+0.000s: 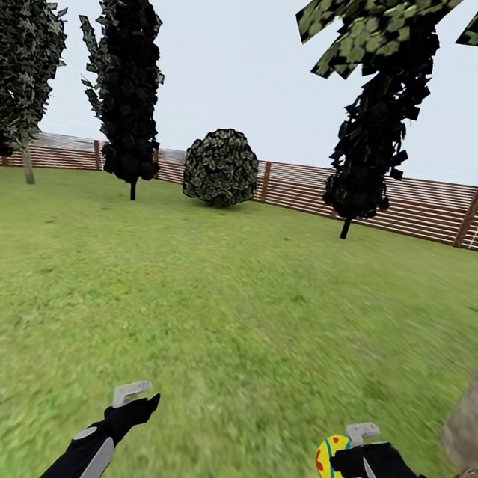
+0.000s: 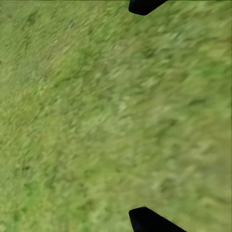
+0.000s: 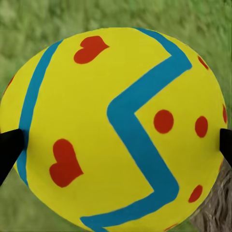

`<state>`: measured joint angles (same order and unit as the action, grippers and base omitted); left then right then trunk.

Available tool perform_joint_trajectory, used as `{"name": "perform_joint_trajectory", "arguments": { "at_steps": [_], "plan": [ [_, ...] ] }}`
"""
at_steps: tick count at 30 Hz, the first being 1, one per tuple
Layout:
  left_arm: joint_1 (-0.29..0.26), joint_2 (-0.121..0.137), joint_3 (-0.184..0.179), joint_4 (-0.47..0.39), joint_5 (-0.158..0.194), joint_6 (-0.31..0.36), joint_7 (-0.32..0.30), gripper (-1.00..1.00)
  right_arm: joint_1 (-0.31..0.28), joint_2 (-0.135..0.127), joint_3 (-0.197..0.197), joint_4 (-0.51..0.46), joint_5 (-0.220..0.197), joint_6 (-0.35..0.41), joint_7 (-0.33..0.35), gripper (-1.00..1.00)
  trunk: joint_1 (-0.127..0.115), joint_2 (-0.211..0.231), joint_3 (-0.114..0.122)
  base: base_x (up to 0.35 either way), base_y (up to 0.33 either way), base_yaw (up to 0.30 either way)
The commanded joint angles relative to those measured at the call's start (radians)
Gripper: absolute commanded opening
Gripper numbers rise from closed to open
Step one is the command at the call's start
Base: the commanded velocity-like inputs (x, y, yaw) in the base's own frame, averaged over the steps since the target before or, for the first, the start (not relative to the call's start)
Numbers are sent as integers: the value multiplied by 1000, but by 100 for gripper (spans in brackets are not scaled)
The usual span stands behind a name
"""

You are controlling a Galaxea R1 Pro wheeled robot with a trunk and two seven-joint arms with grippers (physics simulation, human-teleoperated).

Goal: Take the three Easter eggs out of the wicker basket on the lawn in the garden, then place them on the lawn next to a single tree (choose any tree) so that all three eggs are next to the same tree and none are left in the basket.

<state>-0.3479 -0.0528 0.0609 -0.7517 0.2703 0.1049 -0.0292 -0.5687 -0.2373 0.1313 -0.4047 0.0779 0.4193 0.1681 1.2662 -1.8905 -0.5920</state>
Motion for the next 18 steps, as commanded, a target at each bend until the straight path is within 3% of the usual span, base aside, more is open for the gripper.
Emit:
{"name": "perform_joint_trajectory", "arguments": {
  "at_steps": [1, 18],
  "plan": [
    [0, -1, 4, -1, 10, 7, -3, 100, 0, -1, 2, -2, 8, 6, 5, -100, 0, -1, -1, 242, 263, 0],
    [0, 1, 3, -2, 10, 9, -3, 100, 0, -6, 2, -2, 8, 6, 5, -100, 0, -1, -1, 248, 262, 0]
  ]
}}
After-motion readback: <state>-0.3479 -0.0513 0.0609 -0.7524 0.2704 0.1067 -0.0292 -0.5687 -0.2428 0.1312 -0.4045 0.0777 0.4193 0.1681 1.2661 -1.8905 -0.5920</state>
